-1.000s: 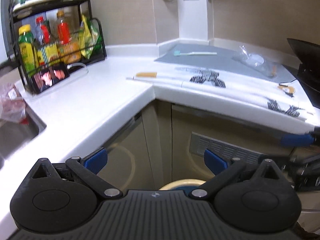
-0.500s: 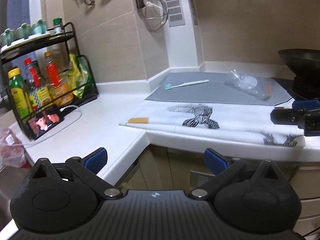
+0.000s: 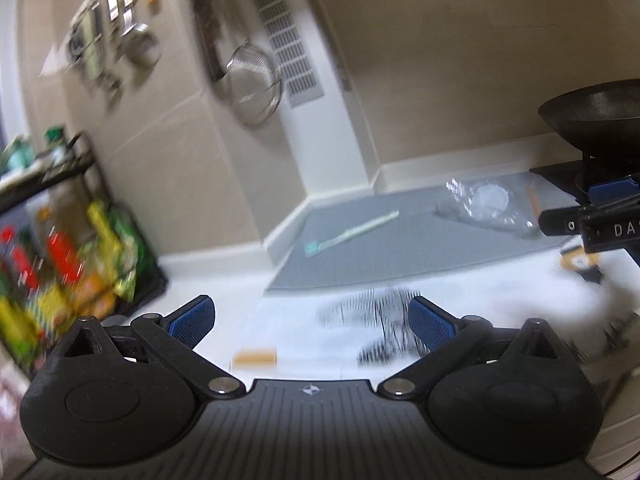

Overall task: Collect trash
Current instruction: 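Raise both tools back over the mat toward the toothbrush and plastic bag, then grasp the mint-green toothbrush with the left tool while the right tool grasps the clear bag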

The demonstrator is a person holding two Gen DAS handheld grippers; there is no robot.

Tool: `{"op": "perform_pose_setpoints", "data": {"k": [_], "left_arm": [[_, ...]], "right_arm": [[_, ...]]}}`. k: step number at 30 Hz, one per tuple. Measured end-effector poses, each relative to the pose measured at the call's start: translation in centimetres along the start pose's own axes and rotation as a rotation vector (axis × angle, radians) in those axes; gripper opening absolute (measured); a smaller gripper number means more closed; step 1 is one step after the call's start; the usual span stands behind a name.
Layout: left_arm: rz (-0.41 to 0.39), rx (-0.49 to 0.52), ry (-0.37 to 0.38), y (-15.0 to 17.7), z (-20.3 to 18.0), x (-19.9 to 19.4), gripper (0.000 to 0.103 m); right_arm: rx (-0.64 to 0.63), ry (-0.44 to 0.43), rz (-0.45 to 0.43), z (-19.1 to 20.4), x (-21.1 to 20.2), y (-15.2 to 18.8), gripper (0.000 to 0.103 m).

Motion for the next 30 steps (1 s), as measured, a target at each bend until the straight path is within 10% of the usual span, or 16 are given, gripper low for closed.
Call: {"op": "perform_pose_setpoints", "data": {"k": [7, 19, 28, 30], "left_arm": [[0.002, 0.177, 0.246, -4.7, -2.7, 9.4, 0.103], [0.213, 0.048, 0.263, -7.3, -4.6, 30.0, 0.103], [0.302, 0.225, 0.314, -5.8, -8.5, 37.8, 0.103], [0.352, 0.216, 0.305, -5.3, -8.8, 39.2, 0.073]], "right_arm": [[0.099, 0.124, 0.052, -4.4, 5.8, -0.1, 0.088], [0.071, 0.159, 0.189, -4.9, 16.6, -0.5, 0.095], [0.059, 0.291, 0.293, -5.9, 20.9, 0.7, 0.103], [0.067, 0.264, 0.338, -5.9, 21.6, 1.6, 0.103]]}}
Point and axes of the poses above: each gripper's, at about its wrist camera, not at the fingertips, and x roughly the way its jaws point, z to its left, y to its underside, the point moved 6 cm from there along x, roughly the way its jaws point, and after that the axes turned 15 degrees about -x, right-handed, at the moved point
